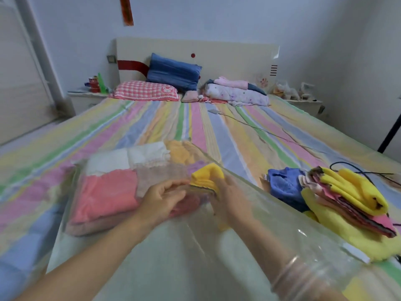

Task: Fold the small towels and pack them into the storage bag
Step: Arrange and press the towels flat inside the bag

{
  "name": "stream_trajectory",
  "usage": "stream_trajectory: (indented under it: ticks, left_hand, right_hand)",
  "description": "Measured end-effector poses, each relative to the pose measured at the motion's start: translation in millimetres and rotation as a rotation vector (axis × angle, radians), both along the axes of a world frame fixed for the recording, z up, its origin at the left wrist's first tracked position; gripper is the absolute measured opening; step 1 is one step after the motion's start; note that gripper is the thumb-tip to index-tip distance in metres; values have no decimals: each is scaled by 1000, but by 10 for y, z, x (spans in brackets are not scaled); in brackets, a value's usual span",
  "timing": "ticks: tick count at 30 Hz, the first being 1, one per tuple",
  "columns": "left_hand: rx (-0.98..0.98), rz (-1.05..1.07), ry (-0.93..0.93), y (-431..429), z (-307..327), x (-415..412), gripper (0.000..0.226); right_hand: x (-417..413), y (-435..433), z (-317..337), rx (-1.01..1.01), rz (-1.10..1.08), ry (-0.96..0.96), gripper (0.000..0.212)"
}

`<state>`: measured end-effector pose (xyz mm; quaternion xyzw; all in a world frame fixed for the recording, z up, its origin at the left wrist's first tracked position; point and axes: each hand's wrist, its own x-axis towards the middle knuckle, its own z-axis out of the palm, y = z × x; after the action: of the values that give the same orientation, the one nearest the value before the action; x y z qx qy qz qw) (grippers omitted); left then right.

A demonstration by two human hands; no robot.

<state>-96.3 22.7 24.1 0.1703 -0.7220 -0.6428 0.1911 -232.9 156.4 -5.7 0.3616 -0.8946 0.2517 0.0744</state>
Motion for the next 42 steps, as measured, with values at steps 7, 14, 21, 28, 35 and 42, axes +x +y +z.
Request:
stream_trajectory:
  ticks: [7, 14, 21, 28, 35, 42]
  left_hand:
    - [-916, 198, -172, -685, -215, -301, 49]
    - [-840, 97, -334, -955, -364, -460, 19]
    - [-758, 189, -201, -1177, -441, -530, 21]
    - [-1153, 139, -424, -1266, -535, -633, 74]
    - [-1135, 86, -616, -1285, -621, -691, 90]
    - [-1144, 51, -657, -1273, -635, -678, 62]
  right_hand:
    - [-470, -726, -115, 21, -160, 247, 42]
    - [-839, -1124, -312, 263, -33, 142, 61]
    - [-1055, -894, -139, -232, 239, -622, 40]
    - [-725, -894, -401, 142, 378, 522, 64]
    - [-942, -1134, -197, -282, 340, -692, 35]
    - [-919, -950, 9, -516, 360, -1163, 31]
